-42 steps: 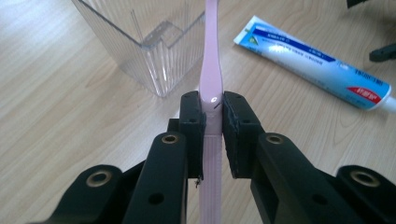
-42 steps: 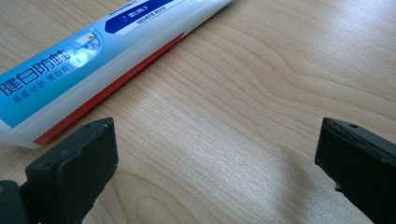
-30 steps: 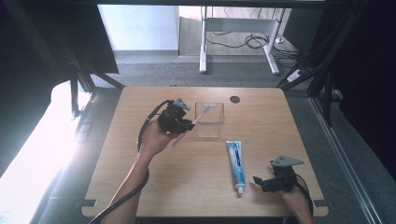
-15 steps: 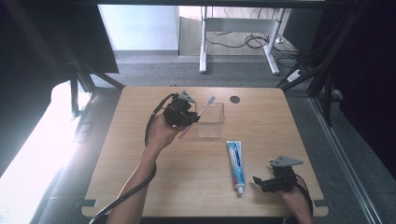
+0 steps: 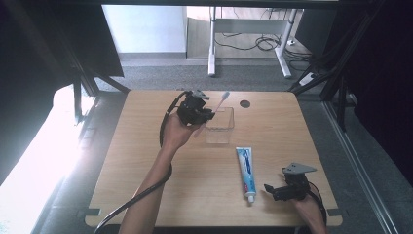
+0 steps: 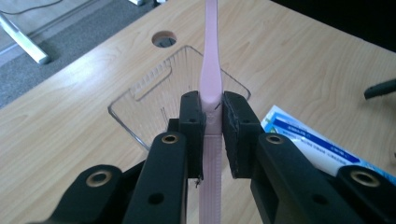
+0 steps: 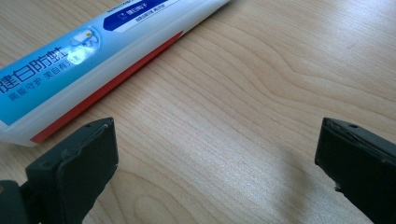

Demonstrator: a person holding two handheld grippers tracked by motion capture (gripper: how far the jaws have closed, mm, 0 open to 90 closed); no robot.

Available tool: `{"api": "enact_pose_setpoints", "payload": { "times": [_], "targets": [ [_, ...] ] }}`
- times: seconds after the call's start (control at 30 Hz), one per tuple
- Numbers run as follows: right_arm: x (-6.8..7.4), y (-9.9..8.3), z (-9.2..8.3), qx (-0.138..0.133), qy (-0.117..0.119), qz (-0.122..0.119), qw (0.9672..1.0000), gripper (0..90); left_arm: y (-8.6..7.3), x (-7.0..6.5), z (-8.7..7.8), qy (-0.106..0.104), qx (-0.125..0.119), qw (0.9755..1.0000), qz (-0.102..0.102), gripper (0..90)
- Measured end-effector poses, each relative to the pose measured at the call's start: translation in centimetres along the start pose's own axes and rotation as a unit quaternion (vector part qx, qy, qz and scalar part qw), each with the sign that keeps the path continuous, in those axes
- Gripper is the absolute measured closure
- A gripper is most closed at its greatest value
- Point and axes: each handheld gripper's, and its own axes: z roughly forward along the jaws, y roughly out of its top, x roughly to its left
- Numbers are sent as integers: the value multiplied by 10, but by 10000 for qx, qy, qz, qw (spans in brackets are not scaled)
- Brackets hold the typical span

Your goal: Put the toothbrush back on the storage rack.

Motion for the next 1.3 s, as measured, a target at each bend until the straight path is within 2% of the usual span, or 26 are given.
{"api": "enact_pose_setpoints", "payload": {
  "times": [0.47, 0.9, 1.3],
  "targets": [
    [-1, 0, 0, -2, 7, 3, 10000, 0, 17, 2, 18, -20, -207, 9998, -66, 790],
    [-1, 0, 1, 0, 41, -12, 10000, 5, 23, 6, 35, -27, -339, 9993, -168, 790],
    [-1, 0, 1, -1, 53, -18, 10000, 7, 25, 10, 52, 104, -433, 9988, -194, 790]
  ]
}}
